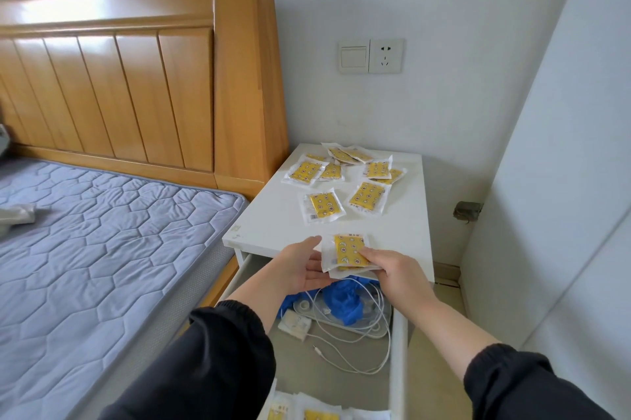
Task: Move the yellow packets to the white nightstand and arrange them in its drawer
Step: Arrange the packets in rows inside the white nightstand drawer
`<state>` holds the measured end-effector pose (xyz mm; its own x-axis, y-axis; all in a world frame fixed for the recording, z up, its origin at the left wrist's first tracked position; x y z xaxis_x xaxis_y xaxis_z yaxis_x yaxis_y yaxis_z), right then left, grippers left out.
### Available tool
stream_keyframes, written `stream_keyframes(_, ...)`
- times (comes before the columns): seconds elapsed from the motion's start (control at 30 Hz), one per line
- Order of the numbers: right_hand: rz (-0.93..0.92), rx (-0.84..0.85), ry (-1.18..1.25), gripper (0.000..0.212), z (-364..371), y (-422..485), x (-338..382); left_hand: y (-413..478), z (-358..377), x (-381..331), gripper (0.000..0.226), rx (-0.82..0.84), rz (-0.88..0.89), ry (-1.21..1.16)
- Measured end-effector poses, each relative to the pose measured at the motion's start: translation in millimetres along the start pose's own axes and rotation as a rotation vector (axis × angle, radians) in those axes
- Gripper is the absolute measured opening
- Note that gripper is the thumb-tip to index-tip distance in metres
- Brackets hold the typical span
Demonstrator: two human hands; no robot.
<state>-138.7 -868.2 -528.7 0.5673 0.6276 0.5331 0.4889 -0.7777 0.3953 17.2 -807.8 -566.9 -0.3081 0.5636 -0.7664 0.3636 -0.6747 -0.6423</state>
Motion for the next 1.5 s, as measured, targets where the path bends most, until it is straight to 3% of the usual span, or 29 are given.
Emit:
stream_keyframes(0.17, -0.056, 0.025, 0.054, 0.038, -7, -2, 13, -10, 15, -4, 0.023, 0.104, -0.057, -0.148)
stream_keyframes(0.3, -0.082, 0.046, 0.097, 0.047, -6, 8, 27, -8, 12, -12, 0.005, 0.039, 0.007, -0.127)
stream_keyframes(0.47, -0.095, 0.003, 0.031, 0.047, 1, 31, 29, 23, -29, -32, 0.033, -0.143, 0.162, -0.288)
stream_keyframes(0.6, 0.041, 0.165, -0.161, 0.064, 32, 41, 1, 43, -70, -42, 0.032, -0.276, 0.238, -0.494)
stream_keyframes(0.73, 0.025, 0.247, -0.311, 0.069, 57, 60, 1, 60, -85, -44, 0.029, -0.323, 0.219, -0.659)
stream_keyframes(0.93, -0.064, 0.31, -0.396, 0.059, 75, 89, 2, 68, -72, -57, 0.026, -0.394, 0.3, -0.467)
stream_keyframes(1.0, -0.048, 0.216, -0.32, 0.048, 68, 92, 4, 71, -68, -56, 0.021, -0.389, 0.291, -0.489)
stream_keyframes(1.07, -0.004, -0.028, -0.194, 0.04, 44, 91, 4, 72, -68, -56, 0.019, -0.375, 0.281, -0.516)
stream_keyframes(1.17, 0.072, -0.332, -0.198, 0.036, 10, 86, -8, 74, -68, -57, 0.02, -0.319, 0.302, -0.546)
stream_keyframes(1.27, 0.185, -0.301, -0.242, 0.027, 14, 93, -32, 71, -65, -61, 0.025, -0.296, 0.366, -0.456)
stream_keyframes(1.33, 0.288, -0.222, -0.218, 0.041, 22, 100, -48, 71, -64, -62, 0.031, -0.3, 0.411, -0.363)
stream_keyframes(1.5, 0.635, -0.241, -0.058, 0.063, 13, 124, -80, 68, -65, -64, 0.034, -0.347, 0.472, -0.269)
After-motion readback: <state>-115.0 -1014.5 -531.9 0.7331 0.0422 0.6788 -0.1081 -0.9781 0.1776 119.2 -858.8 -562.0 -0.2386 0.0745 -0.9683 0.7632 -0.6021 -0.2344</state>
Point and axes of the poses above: each hand's wrist, its own y-axis towards the middle knuckle, its own z-axis out of the palm, x = y × z, the point moved 9 cm from there along y, towards the middle knuckle, and after that the axes turned 9 degrees about -x, right-handed, at the moved point
